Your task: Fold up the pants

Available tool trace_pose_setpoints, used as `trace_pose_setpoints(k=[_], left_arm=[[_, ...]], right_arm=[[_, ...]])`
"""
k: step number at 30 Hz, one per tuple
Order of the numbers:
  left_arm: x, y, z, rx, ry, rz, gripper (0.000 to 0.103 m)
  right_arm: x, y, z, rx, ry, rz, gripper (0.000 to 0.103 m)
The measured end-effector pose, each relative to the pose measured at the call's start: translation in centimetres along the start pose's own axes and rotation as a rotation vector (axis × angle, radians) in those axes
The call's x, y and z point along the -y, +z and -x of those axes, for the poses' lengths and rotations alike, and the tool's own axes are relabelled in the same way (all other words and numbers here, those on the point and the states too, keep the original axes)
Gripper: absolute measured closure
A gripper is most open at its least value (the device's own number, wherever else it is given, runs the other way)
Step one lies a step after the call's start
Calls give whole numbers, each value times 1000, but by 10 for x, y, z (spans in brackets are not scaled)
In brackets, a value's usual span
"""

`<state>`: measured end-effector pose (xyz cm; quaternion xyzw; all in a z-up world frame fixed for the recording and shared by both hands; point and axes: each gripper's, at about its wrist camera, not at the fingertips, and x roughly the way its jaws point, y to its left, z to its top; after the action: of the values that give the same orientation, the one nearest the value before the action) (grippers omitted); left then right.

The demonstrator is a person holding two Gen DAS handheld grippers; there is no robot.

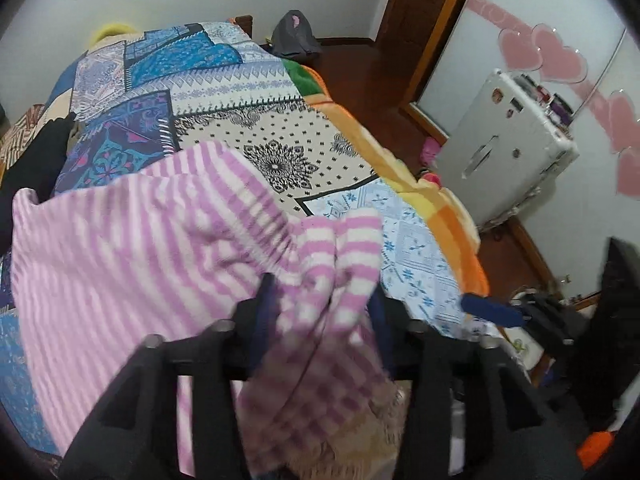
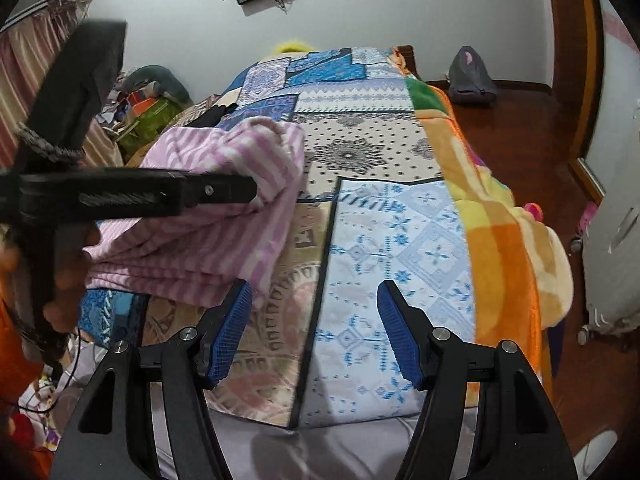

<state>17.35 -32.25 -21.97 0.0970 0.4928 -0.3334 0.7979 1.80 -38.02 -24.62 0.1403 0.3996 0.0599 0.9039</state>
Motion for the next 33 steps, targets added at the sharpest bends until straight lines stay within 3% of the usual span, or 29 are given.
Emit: trace_pose_setpoints(k=[2,6,9,11,15,17,19,21,23,28,33], left_arm=[[-10,3,24,53,24,4,52],[-42,15,68,169,142,7,52],[-90,34,78,180,247,48,52],[-127,46,71,153,285,74,52],[-213,70,29,24,279,159,52],[-241,74,5,-35,302,158,52],[-262,74,-29,-114,380,99,52],[-273,68,-50,-161,412,37,52],[-288,56,-61,-189,388,17,50],[-308,17,-35,-124,377,45,49],[-311,-37,-2,-147,362,79,49]], right_arm=[[-7,1,-2,1,19,11,42],[-22,4,-8,-4,60,32,42],[-36,5,-16,-16,86,58,42],[-45,5,-22,-32,102,71,42],[-56,4,-35,-59,107,81,39],[-60,4,-39,-66,102,80,38],[-61,4,-45,-74,93,73,38],[-61,7,-51,-83,84,70,38],[-62,10,-57,-90,71,83,38],[-57,35,-79,-123,47,132,38],[-51,72,-111,-136,35,191,38]])
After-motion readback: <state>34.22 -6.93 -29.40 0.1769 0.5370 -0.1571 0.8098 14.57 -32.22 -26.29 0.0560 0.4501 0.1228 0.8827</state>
